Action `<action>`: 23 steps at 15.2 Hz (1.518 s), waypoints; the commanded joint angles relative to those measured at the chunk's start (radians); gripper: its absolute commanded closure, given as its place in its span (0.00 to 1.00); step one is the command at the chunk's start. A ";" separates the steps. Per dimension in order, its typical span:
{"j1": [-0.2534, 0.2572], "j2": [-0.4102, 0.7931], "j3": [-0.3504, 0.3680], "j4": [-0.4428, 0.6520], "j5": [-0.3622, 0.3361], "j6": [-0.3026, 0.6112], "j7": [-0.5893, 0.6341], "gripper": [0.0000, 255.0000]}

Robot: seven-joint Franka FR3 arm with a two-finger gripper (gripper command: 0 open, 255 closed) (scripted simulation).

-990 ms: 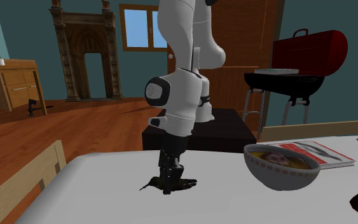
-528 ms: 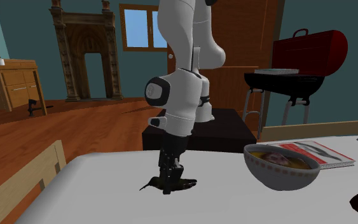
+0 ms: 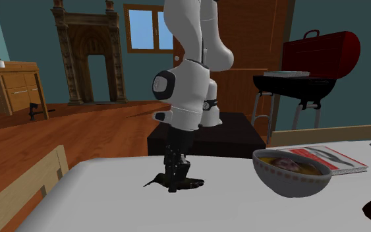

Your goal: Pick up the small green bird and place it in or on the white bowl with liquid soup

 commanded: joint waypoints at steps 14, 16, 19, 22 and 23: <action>-0.173 -0.243 0.220 -0.119 0.359 -0.132 -0.353 1.00; -0.189 -0.274 0.244 -0.129 0.412 -0.150 -0.399 1.00; -0.209 -0.319 0.276 -0.141 0.491 -0.177 -0.467 1.00; -0.222 -0.363 0.302 -0.149 0.568 -0.205 -0.533 1.00; -0.225 -0.378 0.308 -0.151 0.593 -0.215 -0.554 1.00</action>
